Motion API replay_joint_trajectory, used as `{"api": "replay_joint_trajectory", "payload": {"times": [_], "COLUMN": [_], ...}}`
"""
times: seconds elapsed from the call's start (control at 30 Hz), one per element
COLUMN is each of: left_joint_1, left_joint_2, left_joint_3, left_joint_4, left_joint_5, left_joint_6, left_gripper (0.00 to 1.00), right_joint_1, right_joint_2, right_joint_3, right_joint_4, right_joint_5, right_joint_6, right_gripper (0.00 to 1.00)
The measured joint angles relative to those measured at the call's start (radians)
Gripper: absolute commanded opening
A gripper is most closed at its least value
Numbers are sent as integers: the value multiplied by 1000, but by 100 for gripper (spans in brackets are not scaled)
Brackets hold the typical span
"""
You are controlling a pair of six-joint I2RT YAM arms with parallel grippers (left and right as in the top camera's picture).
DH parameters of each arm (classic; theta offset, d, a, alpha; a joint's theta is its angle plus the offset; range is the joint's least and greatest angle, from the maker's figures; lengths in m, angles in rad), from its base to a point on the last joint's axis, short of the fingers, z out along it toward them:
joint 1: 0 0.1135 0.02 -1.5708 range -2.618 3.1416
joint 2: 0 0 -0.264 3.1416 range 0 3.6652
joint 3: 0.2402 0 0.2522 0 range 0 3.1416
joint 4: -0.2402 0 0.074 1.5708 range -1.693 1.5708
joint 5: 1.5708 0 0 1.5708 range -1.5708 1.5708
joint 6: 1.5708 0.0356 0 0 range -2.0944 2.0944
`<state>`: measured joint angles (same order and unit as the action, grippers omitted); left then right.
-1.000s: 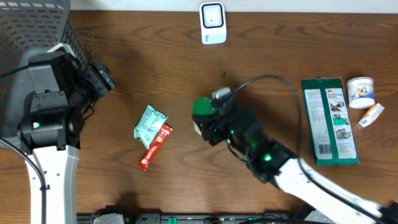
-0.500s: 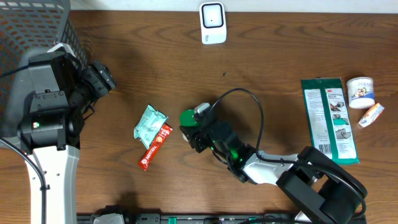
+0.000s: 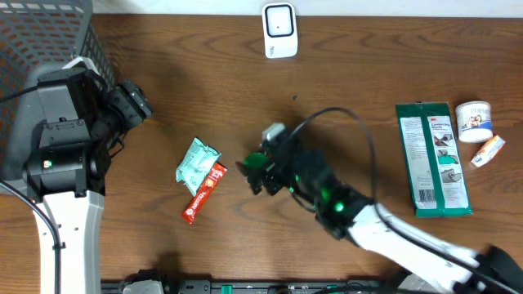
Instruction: Scan the item barcode
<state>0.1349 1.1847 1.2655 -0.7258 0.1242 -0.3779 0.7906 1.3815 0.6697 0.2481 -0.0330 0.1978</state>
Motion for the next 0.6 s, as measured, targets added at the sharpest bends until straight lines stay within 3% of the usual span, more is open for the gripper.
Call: {"api": "replay_joint_trajectory", "payload": {"times": [0.03,0.17,0.23,0.43,0.6], "left_joint_1": [0,0,0,0,0], "left_joint_2": [0,0,0,1,1], "left_joint_3": [0,0,0,0,0], "left_joint_4": [-2,-1,0,-2,-1], "left_joint_5": [0,0,0,0,0], "left_joint_6": [0,0,0,0,0], "left_gripper": [82,82,81,81,81], "right_joint_1": [-14,-71,-89,-100,-99], "right_joint_2": [-18,-14,17,147,355], "right_joint_3": [47,452,640,1141,1265], "right_joint_4": [-85,-718,-913,-1377,-1556], "right_joint_5": [2,2,2,-28,-115], "right_joint_6": [-2,-15,-22,-31,-68], "right_gripper": [99,99,99,99,99]}}
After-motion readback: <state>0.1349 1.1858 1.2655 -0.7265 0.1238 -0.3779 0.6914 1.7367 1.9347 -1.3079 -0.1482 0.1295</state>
